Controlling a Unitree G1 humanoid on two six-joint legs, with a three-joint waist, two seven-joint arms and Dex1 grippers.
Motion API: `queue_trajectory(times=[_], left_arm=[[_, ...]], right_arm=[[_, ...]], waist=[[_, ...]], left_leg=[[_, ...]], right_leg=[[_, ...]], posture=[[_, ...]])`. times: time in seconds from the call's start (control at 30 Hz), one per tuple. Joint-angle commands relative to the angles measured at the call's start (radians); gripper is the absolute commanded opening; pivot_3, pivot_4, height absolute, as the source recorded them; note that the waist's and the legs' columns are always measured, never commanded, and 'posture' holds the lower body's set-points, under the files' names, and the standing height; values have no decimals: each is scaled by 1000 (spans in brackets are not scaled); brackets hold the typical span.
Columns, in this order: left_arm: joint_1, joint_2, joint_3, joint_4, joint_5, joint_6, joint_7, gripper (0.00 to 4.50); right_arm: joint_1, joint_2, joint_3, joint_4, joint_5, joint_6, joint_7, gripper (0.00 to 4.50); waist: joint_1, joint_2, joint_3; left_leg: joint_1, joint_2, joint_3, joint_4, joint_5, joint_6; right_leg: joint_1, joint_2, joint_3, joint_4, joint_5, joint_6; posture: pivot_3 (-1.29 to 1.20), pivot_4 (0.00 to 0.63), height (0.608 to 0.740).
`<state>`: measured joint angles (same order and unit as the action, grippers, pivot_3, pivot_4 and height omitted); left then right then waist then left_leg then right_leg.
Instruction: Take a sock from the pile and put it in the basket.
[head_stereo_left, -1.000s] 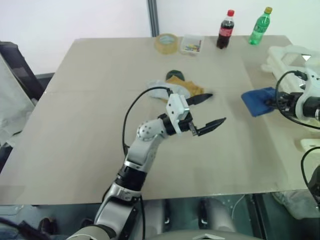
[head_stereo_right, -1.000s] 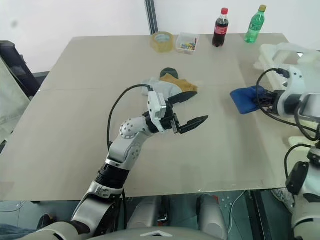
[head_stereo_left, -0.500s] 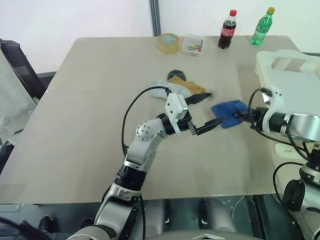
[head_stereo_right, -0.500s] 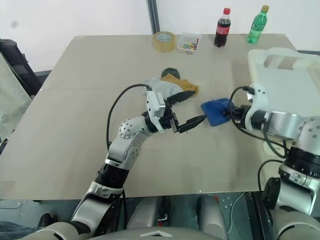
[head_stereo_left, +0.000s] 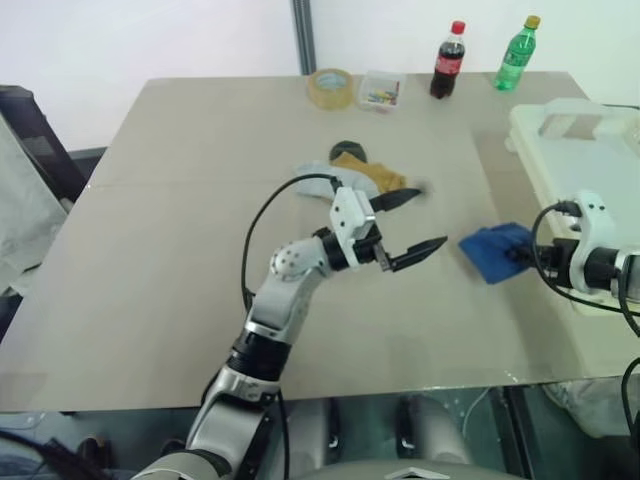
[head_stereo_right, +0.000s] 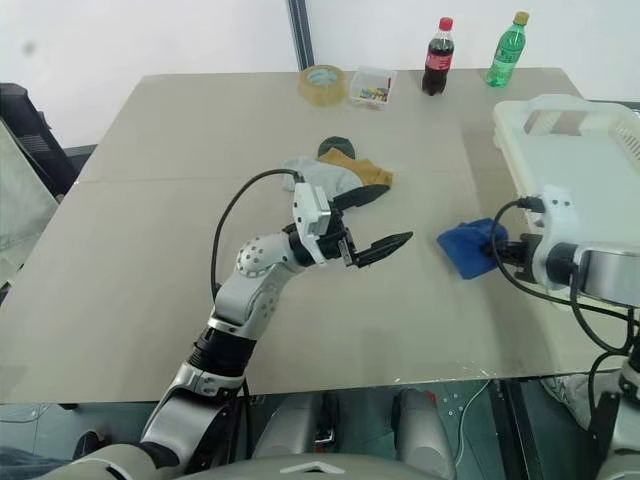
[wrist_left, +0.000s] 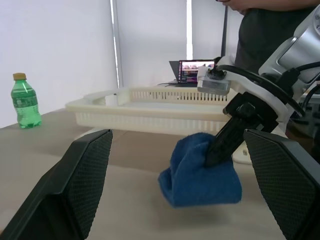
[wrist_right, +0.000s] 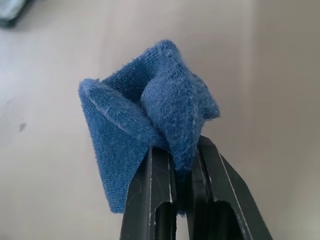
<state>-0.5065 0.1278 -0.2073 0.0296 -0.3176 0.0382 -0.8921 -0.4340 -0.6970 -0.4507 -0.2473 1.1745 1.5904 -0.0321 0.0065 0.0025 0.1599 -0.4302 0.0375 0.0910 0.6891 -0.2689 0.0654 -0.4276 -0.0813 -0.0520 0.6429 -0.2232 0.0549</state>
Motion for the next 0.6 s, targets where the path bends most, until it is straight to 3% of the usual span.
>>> queue_trajectory(times=[0.03, 0.23, 0.37, 0.6], left_arm=[[-16, 4, -1, -22, -7, -13, -11, 4500], [-15, 5, -5, -17, -1, -16, -10, 4500], [-13, 11, -3, -25, -4, -10, -10, 4500], [-4, 19, -7, -23, -14, -6, -29, 4500]], right_arm=[[26, 92, 43, -108, 26, 2, -7, 116], [11, 196, 58, -135, 6, 12, -36, 116], [-22, 205, 37, -135, 15, 21, -38, 116], [-114, 15, -42, -68, 33, 24, -21, 116]], waist=[[1, -1, 0], [10, -1, 0], [7, -1, 0], [9, -1, 0]], left_leg=[[0, 0, 0, 0, 0, 0], [-1, -1, 0, 1, 0, -1], [-1, -1, 0, 1, 0, -1], [-1, -1, 0, 1, 0, -1]], right_leg=[[0, 0, 0, 0, 0, 0], [0, -3, 0, 0, 0, 0], [0, -4, 0, 0, 0, 0], [0, -3, -1, 0, 0, 0]], posture=[[0, 150, 735], [0, 150, 735], [0, 150, 735], [0, 150, 735]])
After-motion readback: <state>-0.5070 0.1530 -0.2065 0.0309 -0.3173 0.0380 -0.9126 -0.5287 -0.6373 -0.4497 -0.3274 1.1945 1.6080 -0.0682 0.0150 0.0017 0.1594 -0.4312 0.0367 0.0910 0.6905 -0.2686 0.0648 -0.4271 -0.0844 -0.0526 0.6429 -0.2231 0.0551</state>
